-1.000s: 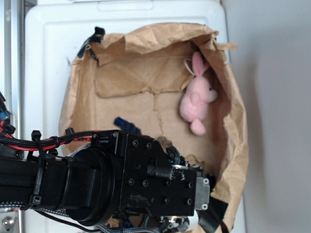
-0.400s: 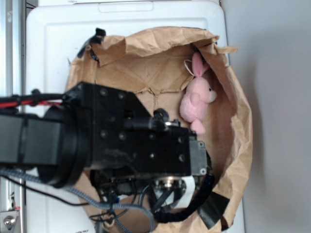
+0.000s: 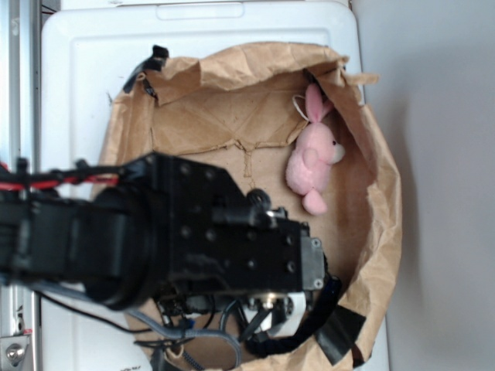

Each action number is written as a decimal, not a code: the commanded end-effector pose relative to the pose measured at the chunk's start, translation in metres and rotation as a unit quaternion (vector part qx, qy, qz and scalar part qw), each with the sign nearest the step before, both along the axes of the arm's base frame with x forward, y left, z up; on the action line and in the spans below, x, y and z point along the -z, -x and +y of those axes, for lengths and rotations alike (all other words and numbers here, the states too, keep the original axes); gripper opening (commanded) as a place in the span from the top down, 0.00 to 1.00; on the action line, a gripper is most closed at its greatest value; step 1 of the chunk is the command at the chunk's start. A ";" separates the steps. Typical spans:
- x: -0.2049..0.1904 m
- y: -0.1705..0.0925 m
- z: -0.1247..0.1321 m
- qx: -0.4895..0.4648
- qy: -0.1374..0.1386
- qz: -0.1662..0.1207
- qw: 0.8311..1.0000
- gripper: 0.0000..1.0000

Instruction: Grab the blue rope.

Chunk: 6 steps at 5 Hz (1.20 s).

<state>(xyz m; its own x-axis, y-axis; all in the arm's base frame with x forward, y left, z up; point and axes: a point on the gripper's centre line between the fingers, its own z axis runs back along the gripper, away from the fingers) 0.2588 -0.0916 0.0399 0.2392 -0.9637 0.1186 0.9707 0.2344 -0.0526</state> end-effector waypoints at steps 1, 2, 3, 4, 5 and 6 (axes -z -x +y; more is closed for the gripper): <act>0.016 0.030 -0.039 0.020 -0.001 -0.007 1.000 0.00; 0.016 0.037 -0.045 0.018 -0.005 -0.009 1.000 0.00; 0.015 0.035 -0.047 -0.001 0.000 -0.005 1.000 1.00; 0.016 0.032 -0.047 -0.007 0.000 -0.010 1.000 1.00; 0.016 0.030 -0.047 -0.017 0.001 -0.011 1.000 1.00; 0.016 0.029 -0.048 -0.036 -0.002 -0.018 0.999 1.00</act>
